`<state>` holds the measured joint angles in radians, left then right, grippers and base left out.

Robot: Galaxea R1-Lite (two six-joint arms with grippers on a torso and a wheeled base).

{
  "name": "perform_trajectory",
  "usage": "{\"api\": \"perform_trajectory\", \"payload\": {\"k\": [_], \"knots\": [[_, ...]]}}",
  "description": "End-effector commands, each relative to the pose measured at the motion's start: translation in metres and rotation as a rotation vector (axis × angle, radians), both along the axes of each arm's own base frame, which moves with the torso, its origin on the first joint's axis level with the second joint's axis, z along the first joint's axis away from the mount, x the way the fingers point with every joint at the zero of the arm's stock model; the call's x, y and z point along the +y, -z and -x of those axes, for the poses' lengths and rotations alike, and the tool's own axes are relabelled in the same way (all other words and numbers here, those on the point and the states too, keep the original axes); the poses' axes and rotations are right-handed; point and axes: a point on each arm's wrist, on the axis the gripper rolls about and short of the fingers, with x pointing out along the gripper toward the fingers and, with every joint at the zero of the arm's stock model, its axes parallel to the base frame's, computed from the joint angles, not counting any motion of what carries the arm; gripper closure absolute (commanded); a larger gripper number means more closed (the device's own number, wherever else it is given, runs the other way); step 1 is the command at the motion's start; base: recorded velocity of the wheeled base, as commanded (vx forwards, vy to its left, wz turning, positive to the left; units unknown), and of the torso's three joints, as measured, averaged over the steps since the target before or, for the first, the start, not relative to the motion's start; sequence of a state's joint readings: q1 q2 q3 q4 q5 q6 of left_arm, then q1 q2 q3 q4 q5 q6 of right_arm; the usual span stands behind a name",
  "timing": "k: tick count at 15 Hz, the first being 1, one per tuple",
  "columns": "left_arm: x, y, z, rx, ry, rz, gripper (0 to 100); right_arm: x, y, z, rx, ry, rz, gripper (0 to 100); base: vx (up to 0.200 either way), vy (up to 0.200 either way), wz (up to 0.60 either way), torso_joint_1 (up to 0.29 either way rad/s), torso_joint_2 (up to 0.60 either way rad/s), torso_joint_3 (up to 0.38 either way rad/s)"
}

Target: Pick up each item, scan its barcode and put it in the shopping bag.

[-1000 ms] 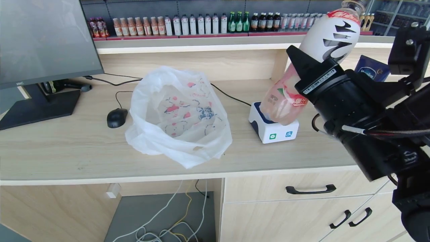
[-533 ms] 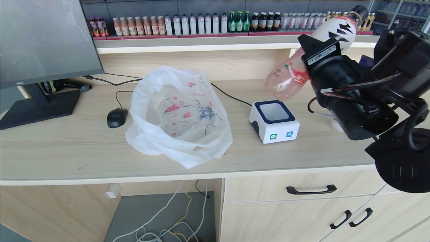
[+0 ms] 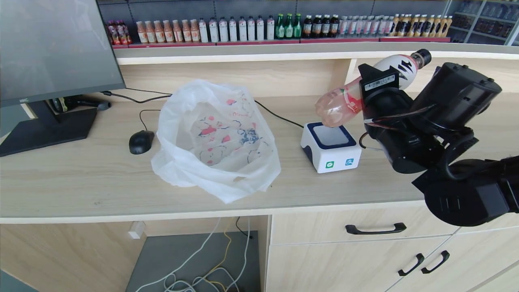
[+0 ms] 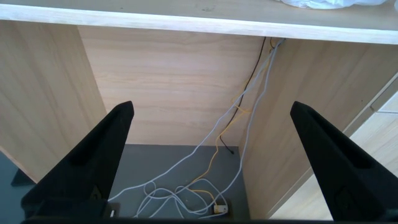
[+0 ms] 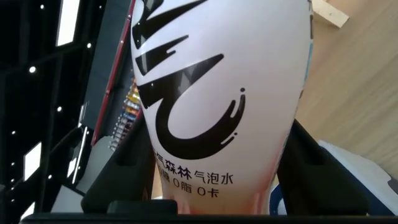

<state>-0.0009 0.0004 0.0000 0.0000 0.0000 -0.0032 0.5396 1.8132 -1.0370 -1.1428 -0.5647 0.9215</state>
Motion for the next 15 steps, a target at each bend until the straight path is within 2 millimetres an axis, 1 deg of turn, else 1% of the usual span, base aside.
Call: {"api": "perform_trajectory", "payload": {"k": [1, 6, 10, 15], "knots": [[0.000, 0.000, 0.000, 0.000, -0.001, 0.000, 0, 0.000, 0.005, -0.004, 0.011, 0.003, -0.010, 100, 0.000, 0.000, 0.00, 0.000, 0.00, 0.000], [0.000, 0.000, 0.000, 0.000, 0.001, 0.000, 0, -0.007, 0.016, -0.015, 0.050, 0.022, -0.041, 100, 0.000, 0.000, 0.00, 0.000, 0.00, 0.000], [0.000, 0.000, 0.000, 0.000, -0.001, 0.000, 0, -0.007, 0.023, -0.017, 0.091, 0.014, -0.062, 100, 0.000, 0.000, 0.00, 0.000, 0.00, 0.000], [0.000, 0.000, 0.000, 0.000, -0.001, 0.000, 0, -0.005, 0.029, -0.021, 0.101, 0.006, -0.083, 100, 0.000, 0.000, 0.00, 0.000, 0.00, 0.000]]}}
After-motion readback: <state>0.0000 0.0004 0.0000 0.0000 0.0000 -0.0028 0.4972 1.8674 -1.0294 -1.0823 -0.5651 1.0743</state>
